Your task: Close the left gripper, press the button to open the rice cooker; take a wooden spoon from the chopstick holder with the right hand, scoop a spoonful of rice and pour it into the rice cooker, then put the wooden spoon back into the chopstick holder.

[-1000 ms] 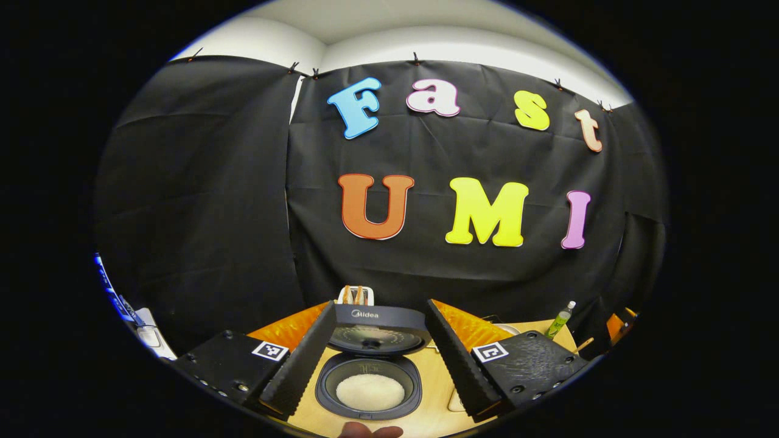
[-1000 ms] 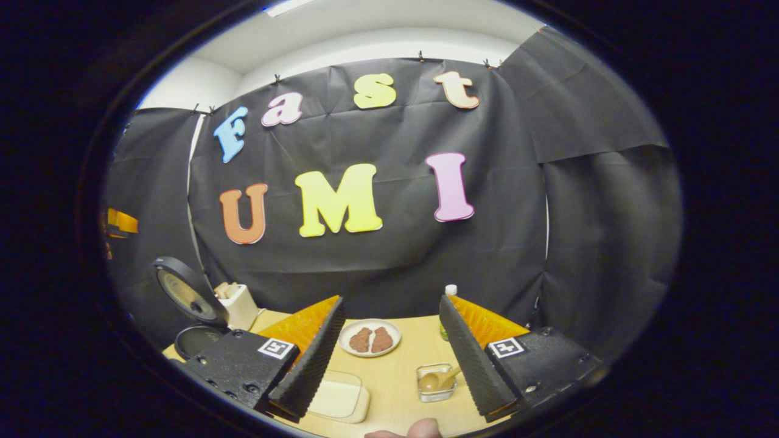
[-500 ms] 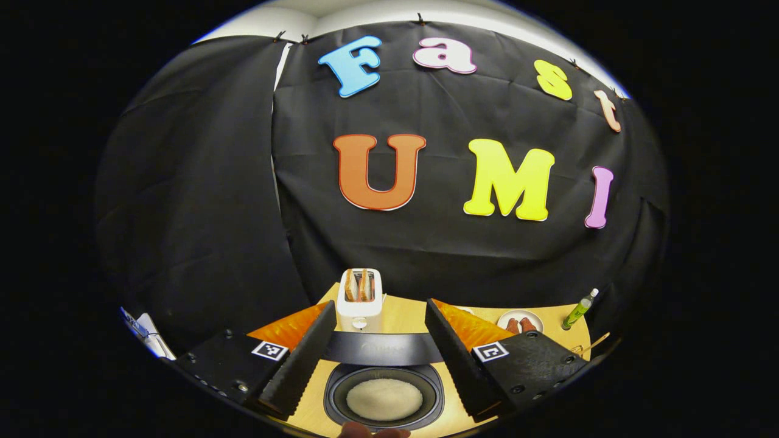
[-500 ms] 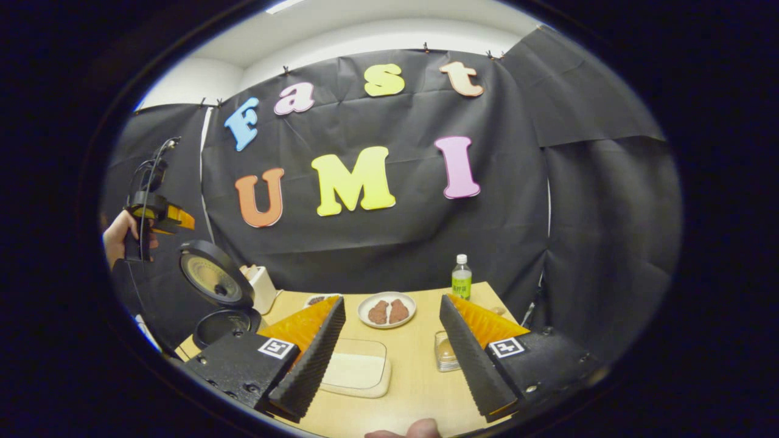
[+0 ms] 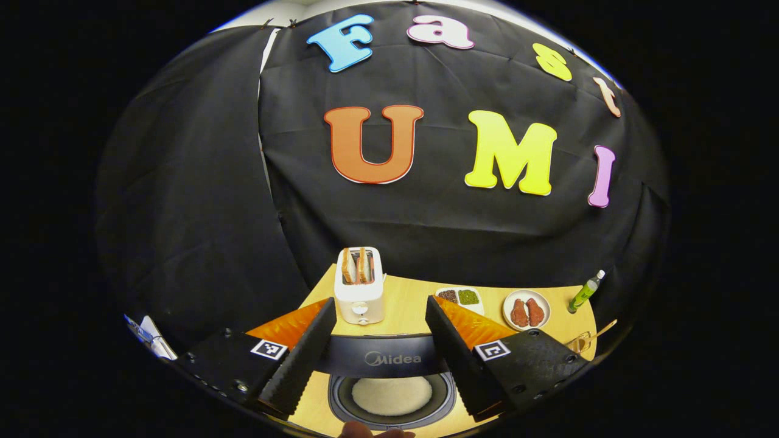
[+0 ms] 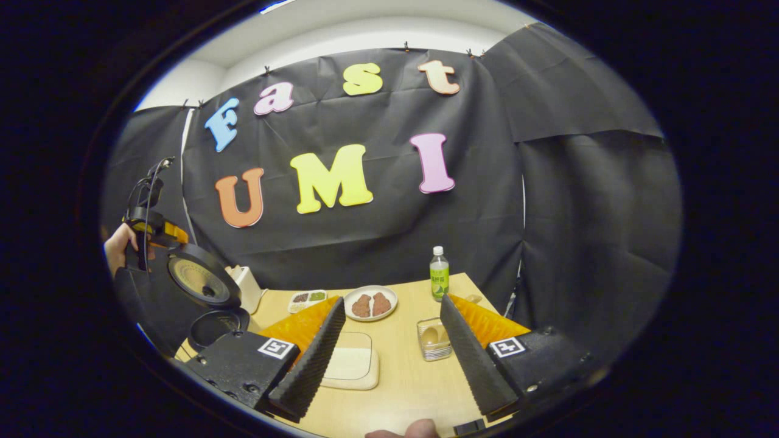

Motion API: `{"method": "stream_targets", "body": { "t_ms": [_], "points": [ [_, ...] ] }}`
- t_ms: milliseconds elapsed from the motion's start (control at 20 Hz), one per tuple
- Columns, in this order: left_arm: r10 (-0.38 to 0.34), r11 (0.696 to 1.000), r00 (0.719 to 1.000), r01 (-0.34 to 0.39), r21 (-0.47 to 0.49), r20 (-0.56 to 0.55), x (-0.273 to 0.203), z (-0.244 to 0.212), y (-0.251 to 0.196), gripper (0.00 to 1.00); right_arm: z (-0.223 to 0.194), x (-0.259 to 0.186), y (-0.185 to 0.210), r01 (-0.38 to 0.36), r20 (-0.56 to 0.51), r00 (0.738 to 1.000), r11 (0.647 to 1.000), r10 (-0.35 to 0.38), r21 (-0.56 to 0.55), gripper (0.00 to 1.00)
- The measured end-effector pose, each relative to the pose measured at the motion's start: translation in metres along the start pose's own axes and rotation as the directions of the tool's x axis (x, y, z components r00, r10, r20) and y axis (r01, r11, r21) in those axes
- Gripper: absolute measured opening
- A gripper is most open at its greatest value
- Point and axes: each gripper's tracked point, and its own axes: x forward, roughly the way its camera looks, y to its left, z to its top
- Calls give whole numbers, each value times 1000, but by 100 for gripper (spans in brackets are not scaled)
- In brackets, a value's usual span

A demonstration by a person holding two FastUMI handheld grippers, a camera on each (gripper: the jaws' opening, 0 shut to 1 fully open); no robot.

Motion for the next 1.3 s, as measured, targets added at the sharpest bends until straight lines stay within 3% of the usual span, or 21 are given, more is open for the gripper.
{"method": "stream_targets", "body": {
  "t_ms": [450, 700, 1300],
  "points": [
    [-30, 999, 998, 30, 11, -54, -40, -87, -4, 98, 4, -12, 52, -97, 19, 995, 994, 98, -44, 100],
    [-35, 999, 995, 39, 33, -96, -50, -149, -6, 98, 6, -15, 63, -118, 12, 993, 990, 119, -77, 100],
    [-12, 1000, 974, 16, 14, -224, -46, -239, -3, 98, 7, -14, 73, -148, -13, 989, 981, 147, -124, 100]
  ]
}}
